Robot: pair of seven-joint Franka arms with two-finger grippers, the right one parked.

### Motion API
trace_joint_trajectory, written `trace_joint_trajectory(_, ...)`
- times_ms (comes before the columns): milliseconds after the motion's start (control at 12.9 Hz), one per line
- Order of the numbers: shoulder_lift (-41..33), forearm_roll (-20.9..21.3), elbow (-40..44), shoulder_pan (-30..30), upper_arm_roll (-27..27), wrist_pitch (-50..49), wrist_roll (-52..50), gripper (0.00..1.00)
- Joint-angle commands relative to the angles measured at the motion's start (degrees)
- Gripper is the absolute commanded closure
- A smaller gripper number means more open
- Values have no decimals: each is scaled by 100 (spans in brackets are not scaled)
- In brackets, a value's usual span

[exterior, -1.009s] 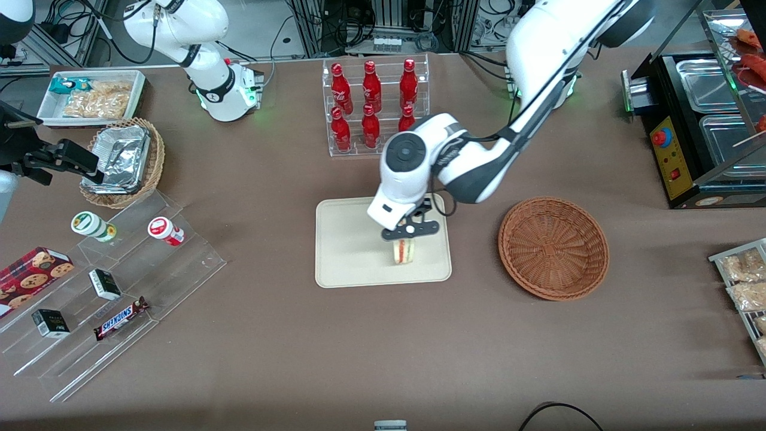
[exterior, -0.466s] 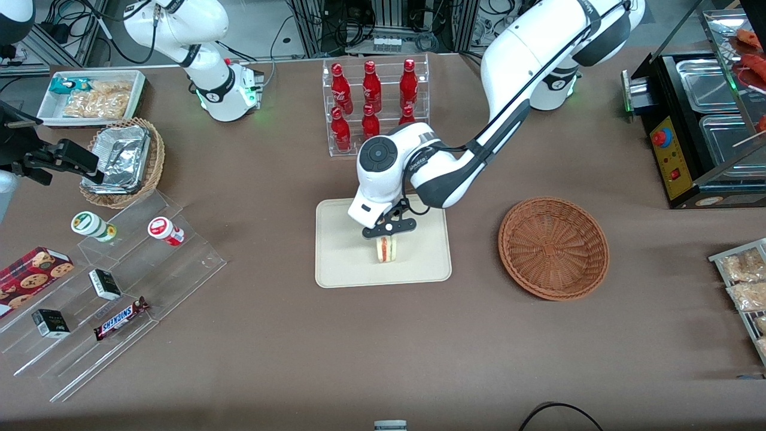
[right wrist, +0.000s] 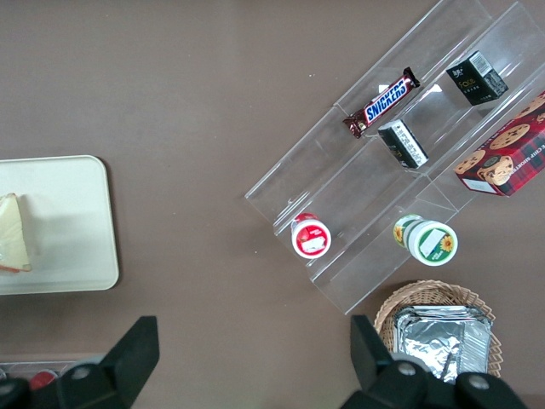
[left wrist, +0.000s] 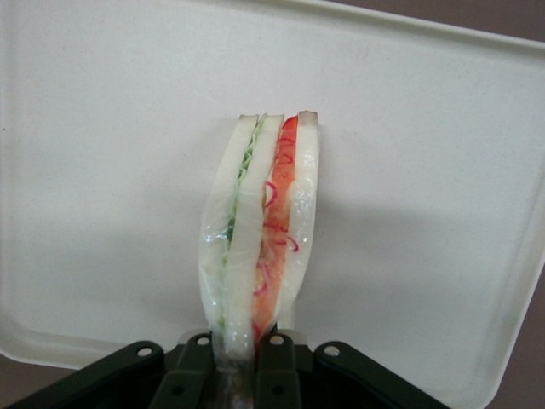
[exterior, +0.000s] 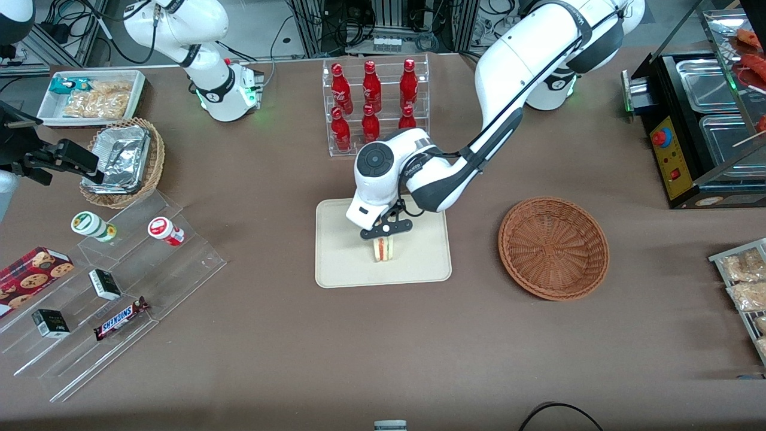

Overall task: Place sandwich from basket to tray
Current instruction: 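Lower the sandwich onto the tray and open the left gripper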

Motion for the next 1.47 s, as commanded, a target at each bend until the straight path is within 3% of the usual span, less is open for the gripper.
trace_joint_trajectory(0,133,180,223,-121,41,-18,-142,91)
trace_joint_trajectory(78,142,346,214,-121,41,17,-168,87)
trace_joint_trajectory(155,151,382,214,-121,41,26,-159,66)
trace_joint_trajectory(233,142,391,214,-112,41,26,-142,26)
trace_joint_trajectory(310,133,392,214,-112,41,26,-168,0)
trace_joint_trajectory(1009,-1052,339,170,46,198,-1035,-38,0)
trace_joint_trajectory(1086,-1192,243,153,46,330,-1237,355,0)
trace_joint_trajectory(1241,-1465,-466,56,46,793,-1616,491,0)
trace_joint_trajectory(1397,-1676,-654,-84,46,1157,-1958,701,0)
